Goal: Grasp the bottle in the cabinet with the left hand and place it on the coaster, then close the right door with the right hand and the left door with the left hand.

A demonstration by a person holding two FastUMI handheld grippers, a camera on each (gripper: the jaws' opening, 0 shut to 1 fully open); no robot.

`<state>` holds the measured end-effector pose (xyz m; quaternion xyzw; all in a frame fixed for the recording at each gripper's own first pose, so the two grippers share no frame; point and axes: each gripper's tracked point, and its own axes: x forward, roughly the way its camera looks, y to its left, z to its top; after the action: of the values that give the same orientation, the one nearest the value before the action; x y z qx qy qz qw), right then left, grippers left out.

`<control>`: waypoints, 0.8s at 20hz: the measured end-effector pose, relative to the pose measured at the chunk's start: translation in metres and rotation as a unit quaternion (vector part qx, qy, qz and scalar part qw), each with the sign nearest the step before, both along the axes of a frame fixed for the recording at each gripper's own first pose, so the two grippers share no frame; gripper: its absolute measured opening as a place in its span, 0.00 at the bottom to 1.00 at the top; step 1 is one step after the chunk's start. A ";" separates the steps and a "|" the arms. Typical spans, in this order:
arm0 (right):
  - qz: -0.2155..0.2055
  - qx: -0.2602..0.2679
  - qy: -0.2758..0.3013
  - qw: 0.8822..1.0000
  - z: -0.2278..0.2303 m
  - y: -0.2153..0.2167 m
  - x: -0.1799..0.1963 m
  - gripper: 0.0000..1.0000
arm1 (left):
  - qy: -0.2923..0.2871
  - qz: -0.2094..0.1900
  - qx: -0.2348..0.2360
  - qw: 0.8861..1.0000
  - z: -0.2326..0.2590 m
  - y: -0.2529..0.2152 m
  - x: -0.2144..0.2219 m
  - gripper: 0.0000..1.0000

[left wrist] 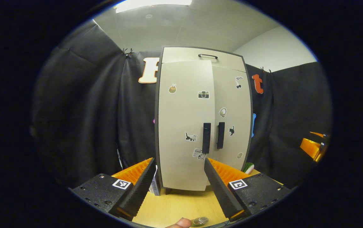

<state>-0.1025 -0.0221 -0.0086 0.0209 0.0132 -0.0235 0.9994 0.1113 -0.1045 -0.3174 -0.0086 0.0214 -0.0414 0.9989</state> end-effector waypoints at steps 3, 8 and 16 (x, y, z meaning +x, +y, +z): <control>0.003 -0.014 -0.002 1.000 -0.001 0.010 0.013 0.95 | 0.000 -0.012 0.006 1.000 -0.005 -0.006 0.006 0.97; 0.003 -0.028 -0.010 1.000 -0.014 0.024 0.032 0.95 | -0.013 -0.037 0.002 0.999 -0.010 -0.015 0.020 0.97; 0.032 -0.045 -0.022 0.998 -0.021 0.053 0.049 0.95 | -0.031 -0.073 -0.008 0.997 -0.007 -0.025 0.040 0.96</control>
<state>-0.0537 0.0307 -0.0294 -0.0238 -0.0090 0.0080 0.9996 0.1511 -0.1300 -0.3244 -0.0134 -0.0091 -0.1144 0.9933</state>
